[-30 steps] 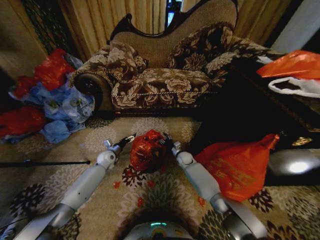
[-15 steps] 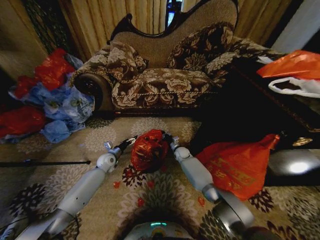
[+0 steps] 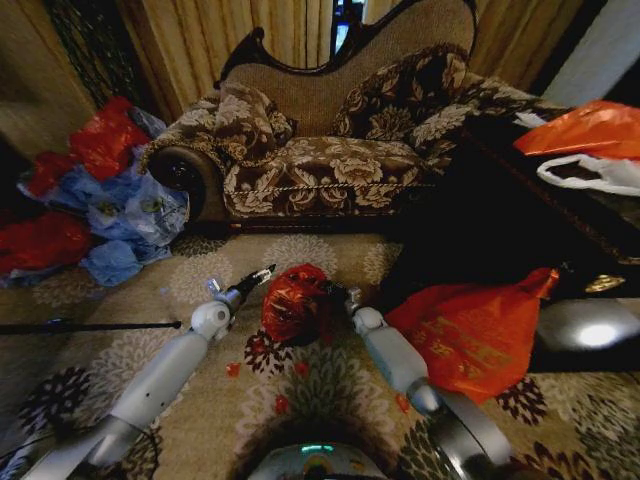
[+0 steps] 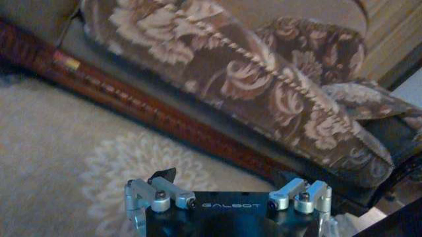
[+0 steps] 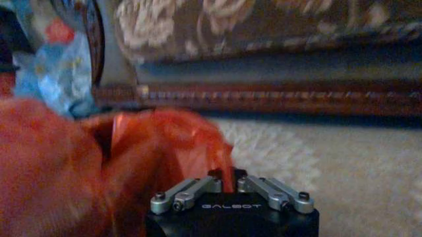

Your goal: Place a garbage bag over the trash bin.

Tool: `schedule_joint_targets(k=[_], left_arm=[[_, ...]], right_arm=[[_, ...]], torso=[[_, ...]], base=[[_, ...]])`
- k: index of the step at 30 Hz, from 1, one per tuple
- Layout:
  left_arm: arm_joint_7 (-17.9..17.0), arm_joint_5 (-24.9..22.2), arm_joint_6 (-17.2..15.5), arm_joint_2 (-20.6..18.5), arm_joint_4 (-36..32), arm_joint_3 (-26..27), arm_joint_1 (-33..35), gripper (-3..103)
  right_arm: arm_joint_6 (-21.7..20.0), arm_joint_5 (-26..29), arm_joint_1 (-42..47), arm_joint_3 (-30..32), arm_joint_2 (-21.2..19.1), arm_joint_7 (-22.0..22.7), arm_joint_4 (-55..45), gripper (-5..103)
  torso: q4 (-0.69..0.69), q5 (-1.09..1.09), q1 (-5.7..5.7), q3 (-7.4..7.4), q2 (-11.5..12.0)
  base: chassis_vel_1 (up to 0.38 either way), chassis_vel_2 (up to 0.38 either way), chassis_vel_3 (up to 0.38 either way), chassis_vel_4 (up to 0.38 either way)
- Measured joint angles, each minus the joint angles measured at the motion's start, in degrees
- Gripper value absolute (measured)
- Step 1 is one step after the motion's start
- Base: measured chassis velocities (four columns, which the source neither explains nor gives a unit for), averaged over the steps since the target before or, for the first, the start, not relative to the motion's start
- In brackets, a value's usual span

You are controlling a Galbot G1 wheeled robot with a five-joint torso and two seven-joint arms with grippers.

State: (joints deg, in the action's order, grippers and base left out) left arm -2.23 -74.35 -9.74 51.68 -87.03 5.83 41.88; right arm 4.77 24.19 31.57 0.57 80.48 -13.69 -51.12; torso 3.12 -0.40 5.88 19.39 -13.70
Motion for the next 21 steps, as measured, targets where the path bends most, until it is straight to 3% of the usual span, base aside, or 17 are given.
schedule_joint_targets(k=[1,4,6,7,9,10,12,13,14,15,17,18,20,21], left_arm=[[0.0,0.0,0.0,0.0,0.0,0.0,0.0,99],[-0.92,-0.57,-0.7,-1.04,-1.65,-1.11,-2.34,99],[-1.27,-0.55,-0.92,-1.29,-2.05,-1.63,-3.14,99],[-1.66,-0.35,-1.17,-1.5,-2.39,-2.17,-3.83,99],[-3.25,1.58,-2.22,-2.35,-3.83,-3.8,-5.67,99],[-3.25,1.58,-2.22,-2.35,-3.83,-3.8,-5.67,99],[-4.42,4.38,-2.69,-3.3,-4.7,-5.27,-6.64,97],[-6.66,8.82,-4.06,-4.34,-5.49,-7.36,-7.92,95],[-6.66,8.82,-4.06,-4.34,-5.49,-7.36,-7.92,95],[-7.72,10.49,-5.0,-4.8,-5.81,-8.14,-8.41,94],[-12.01,13.74,-10.48,-6.77,-7.71,-10.59,-10.13,89],[-12.01,13.74,-10.48,-6.77,-7.71,-10.59,-10.13,89],[-14.68,14.05,-14.24,-8.1,-8.39,-13.55,-12.59,84],[-15.42,14.03,-16.68,-8.41,-8.2,-16.87,-15.81,77]], right_arm=[[0.0,0.0,0.0,0.0,0.0,0.0,0.0,9],[0.34,1.91,3.35,1.69,-3.31,-0.29,-8.28,24],[0.68,2.19,4.52,2.16,-4.33,-0.13,-11.18,24],[1.02,2.24,5.47,2.59,-5.08,0.13,-13.49,29],[1.81,1.4,8.17,3.47,-7.0,1.87,-20.28,41],[1.81,1.4,8.17,3.47,-7.0,1.87,-20.28,41],[2.73,0.09,9.72,3.89,-8.07,2.93,-24.32,46],[3.66,-1.24,12.43,4.92,-9.76,3.37,-29.34,57],[3.66,-1.24,12.43,4.92,-9.76,3.37,-29.34,57],[3.79,-1.44,14.0,5.39,-10.64,3.6,-31.79,57],[3.87,-1.07,18.95,6.54,-13.4,4.13,-39.45,68],[3.87,-1.07,18.95,6.54,-13.4,4.13,-39.45,68],[3.99,-0.59,22.68,8.43,-14.89,4.35,-45.03,79],[4.11,-0.22,25.98,11.13,-15.79,4.95,-50.06,84]], torso=[[0.0,0.0,0.0,0.0,0.0],[0.0,0.0,0.0,0.0,0.0],[0.0,0.0,0.0,0.0,0.0],[0.0,0.0,0.0,0.0,-0.01],[0.03,-0.01,0.0,0.0,-0.01],[0.03,-0.01,0.0,0.0,-0.01],[0.0,0.02,0.0,0.0,-0.01],[-0.04,0.0,0.0,0.0,-0.01],[-0.04,0.0,0.0,0.0,-0.01],[-0.02,-0.03,0.0,0.0,-0.01],[0.02,0.01,0.0,0.0,-0.01],[0.02,0.01,0.0,0.0,-0.01],[-0.02,0.02,-0.01,-0.01,-0.01],[-0.03,-0.03,-0.01,-0.01,-0.01]], base=[[0.0,0.0,0.0,0.0],[0.0,0.0,0.0,0.0],[0.0,0.0,0.0,0.0],[0.0,0.0,0.0,0.0],[0.0,0.0,0.0,0.0],[0.0,0.0,0.0,0.0],[0.0,0.0,0.0,0.0],[0.0,0.0,0.0,0.0],[0.0,0.0,0.0,0.0],[0.0,0.0,0.0,0.0],[0.0,0.0,0.0,0.0],[0.0,0.0,0.0,0.0],[0.0,0.0,0.0,0.0],[0.0,0.0,0.0,0.0]])
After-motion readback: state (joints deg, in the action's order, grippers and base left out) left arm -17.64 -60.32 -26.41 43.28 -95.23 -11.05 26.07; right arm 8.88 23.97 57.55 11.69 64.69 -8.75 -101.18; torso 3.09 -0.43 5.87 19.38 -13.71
